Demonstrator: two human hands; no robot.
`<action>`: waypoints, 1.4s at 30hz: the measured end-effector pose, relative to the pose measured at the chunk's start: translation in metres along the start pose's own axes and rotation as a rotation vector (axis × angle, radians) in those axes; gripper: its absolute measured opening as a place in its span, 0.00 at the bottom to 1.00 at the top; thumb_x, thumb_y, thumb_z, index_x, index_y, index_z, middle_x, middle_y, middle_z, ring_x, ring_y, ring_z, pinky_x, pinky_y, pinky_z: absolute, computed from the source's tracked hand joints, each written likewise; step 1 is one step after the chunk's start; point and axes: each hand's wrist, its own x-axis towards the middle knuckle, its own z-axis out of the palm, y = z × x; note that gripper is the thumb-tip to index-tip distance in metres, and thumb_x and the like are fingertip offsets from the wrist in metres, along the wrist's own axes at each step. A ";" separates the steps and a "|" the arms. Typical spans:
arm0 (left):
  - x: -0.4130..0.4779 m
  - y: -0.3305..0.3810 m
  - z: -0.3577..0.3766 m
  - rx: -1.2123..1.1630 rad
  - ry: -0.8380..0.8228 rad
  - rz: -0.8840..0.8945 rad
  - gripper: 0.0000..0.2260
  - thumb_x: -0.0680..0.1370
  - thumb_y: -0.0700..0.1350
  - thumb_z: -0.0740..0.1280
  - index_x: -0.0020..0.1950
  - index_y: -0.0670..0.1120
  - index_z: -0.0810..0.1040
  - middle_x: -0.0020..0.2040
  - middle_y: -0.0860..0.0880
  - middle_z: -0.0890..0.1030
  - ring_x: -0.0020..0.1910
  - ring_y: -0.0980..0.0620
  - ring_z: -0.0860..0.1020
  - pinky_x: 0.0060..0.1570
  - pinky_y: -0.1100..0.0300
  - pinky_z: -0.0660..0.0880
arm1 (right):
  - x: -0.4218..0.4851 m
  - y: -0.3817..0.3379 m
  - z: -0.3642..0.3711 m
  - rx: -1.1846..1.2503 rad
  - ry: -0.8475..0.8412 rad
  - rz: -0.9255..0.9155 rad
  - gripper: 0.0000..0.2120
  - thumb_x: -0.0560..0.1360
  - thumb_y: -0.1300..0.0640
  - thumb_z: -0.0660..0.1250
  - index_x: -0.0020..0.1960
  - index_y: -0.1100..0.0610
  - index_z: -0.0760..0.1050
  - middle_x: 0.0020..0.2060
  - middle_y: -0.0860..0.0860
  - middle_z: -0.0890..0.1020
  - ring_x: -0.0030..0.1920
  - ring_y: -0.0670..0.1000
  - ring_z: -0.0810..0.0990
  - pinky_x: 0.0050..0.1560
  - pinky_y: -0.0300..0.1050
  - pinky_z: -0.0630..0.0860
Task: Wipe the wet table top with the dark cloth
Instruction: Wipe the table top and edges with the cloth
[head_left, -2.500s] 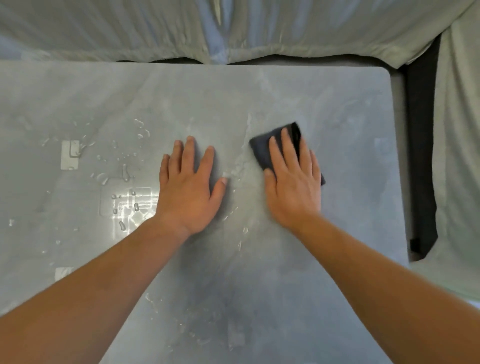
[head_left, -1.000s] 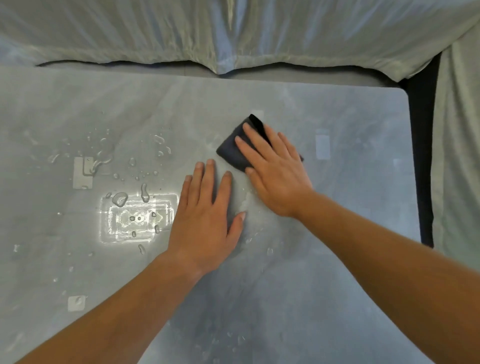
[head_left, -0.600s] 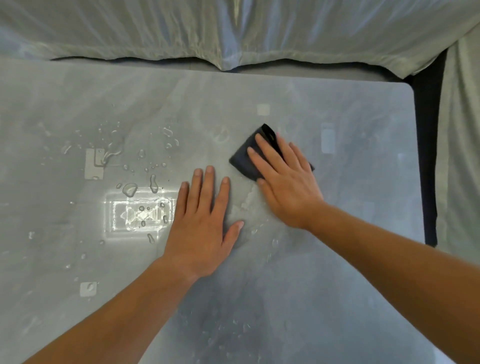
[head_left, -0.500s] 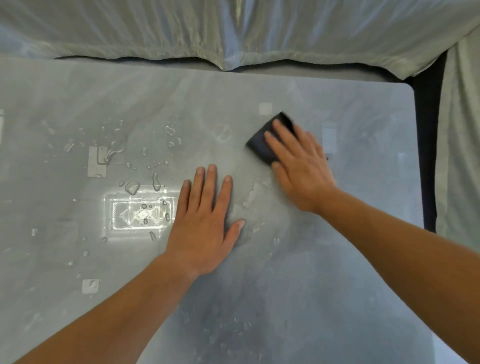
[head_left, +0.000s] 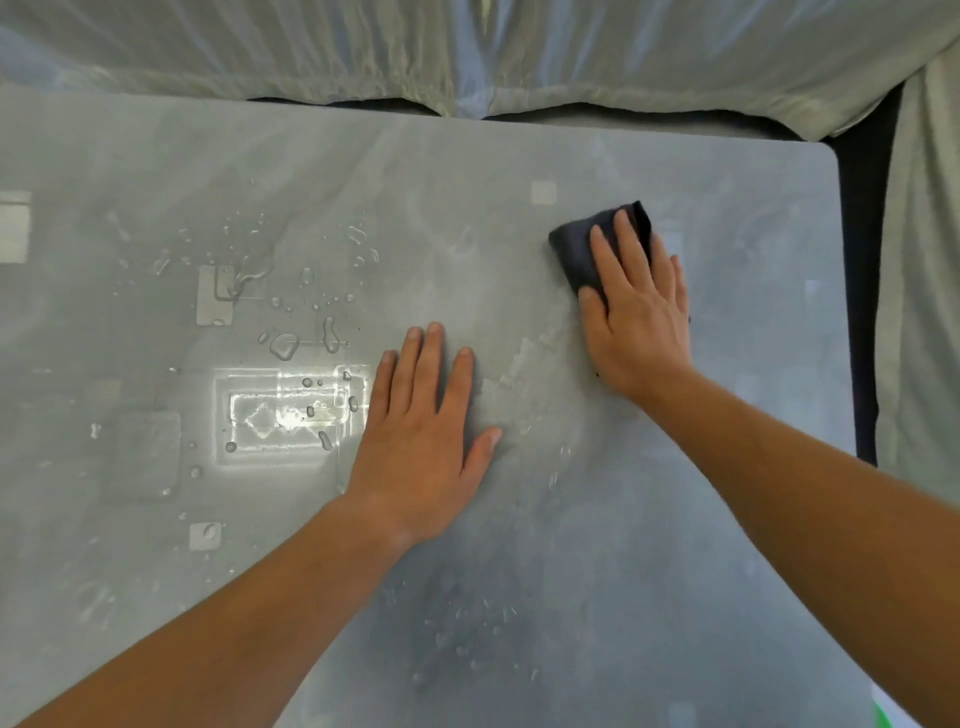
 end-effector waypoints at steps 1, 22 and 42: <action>-0.005 0.001 0.002 0.002 0.003 -0.003 0.33 0.82 0.62 0.45 0.82 0.44 0.47 0.82 0.39 0.41 0.80 0.42 0.36 0.78 0.44 0.41 | 0.000 -0.008 0.003 0.010 0.020 0.051 0.28 0.83 0.45 0.51 0.81 0.46 0.50 0.82 0.48 0.49 0.81 0.57 0.45 0.79 0.56 0.41; -0.033 -0.002 0.001 -0.045 -0.016 -0.012 0.36 0.81 0.62 0.48 0.82 0.42 0.47 0.82 0.40 0.39 0.80 0.44 0.34 0.77 0.46 0.36 | -0.121 -0.029 0.028 -0.072 -0.064 -0.247 0.26 0.83 0.46 0.52 0.80 0.50 0.58 0.81 0.50 0.54 0.80 0.60 0.50 0.79 0.60 0.48; -0.089 -0.004 0.017 -0.003 0.002 0.014 0.32 0.82 0.59 0.50 0.81 0.42 0.52 0.82 0.39 0.42 0.81 0.43 0.37 0.78 0.46 0.38 | -0.126 -0.016 0.026 0.013 0.009 0.078 0.28 0.82 0.47 0.51 0.81 0.47 0.54 0.82 0.48 0.51 0.81 0.56 0.47 0.79 0.57 0.42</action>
